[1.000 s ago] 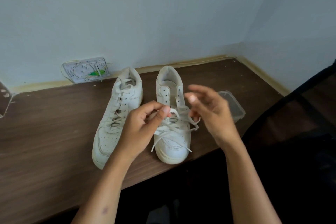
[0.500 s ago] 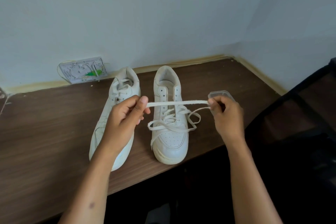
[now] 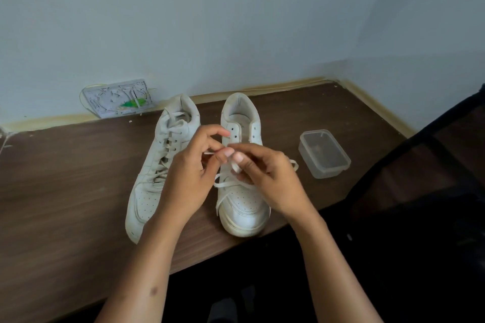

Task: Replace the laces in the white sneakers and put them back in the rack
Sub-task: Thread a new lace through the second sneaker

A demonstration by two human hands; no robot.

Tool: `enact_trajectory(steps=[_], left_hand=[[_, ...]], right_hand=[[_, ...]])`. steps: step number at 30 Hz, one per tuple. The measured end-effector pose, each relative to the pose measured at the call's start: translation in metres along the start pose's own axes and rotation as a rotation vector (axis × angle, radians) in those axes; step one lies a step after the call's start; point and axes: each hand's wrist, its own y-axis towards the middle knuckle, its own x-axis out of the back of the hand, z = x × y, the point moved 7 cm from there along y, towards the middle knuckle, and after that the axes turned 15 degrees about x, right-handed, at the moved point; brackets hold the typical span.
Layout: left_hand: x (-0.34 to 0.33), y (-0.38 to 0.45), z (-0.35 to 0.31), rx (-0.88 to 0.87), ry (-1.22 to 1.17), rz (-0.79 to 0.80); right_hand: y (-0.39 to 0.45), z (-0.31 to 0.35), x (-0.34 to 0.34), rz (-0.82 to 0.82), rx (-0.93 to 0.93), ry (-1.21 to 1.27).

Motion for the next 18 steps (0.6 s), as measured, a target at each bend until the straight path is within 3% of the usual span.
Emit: enact_trajectory(steps=[9,18], left_hand=[[-0.001,0.003,0.005,0.07,-0.066,0.02],[-0.006,-0.001,-0.003,0.066,-0.045,0.03]], right_hand=[[-0.001,0.002,0.012,-0.002,0.111,-0.191],[-0.001,0.016,0.02,-0.148,0.256,-0.327]])
